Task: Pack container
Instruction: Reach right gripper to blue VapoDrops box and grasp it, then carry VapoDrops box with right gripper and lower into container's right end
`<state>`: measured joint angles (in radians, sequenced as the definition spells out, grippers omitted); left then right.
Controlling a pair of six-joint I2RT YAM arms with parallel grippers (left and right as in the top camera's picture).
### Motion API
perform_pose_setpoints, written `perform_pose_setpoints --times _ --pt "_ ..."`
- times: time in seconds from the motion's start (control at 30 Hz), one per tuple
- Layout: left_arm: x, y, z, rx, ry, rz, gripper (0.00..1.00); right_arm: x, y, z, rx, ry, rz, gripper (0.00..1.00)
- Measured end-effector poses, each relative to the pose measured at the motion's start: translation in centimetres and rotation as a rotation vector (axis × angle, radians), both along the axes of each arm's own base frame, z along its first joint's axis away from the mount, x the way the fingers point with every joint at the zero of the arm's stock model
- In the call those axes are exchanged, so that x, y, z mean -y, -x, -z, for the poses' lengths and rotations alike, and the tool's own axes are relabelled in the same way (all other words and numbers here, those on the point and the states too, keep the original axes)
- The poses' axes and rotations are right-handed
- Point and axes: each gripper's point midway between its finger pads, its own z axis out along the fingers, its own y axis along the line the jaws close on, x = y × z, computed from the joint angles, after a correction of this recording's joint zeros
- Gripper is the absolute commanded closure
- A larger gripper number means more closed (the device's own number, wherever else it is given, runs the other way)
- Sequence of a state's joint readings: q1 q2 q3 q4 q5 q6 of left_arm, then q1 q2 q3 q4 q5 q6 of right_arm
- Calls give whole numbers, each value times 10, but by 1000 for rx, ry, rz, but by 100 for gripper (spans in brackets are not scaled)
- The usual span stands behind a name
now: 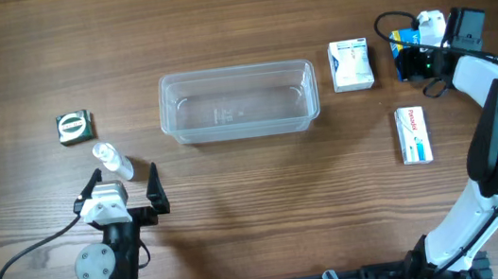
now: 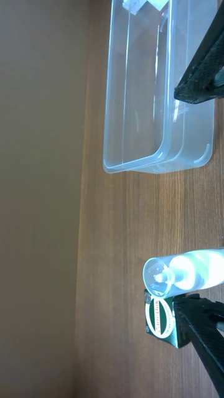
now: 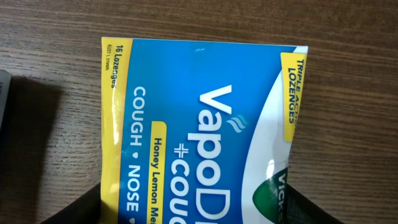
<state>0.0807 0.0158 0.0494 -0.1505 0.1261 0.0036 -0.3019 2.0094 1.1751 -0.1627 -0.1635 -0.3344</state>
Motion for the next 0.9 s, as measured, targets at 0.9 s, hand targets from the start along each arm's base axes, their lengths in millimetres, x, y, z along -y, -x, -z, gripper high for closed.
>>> perform_pose_setpoints --times 0.9 --pt "0 0 0 0 0 0 0 -101 9 -195 288 -393 -104 32"
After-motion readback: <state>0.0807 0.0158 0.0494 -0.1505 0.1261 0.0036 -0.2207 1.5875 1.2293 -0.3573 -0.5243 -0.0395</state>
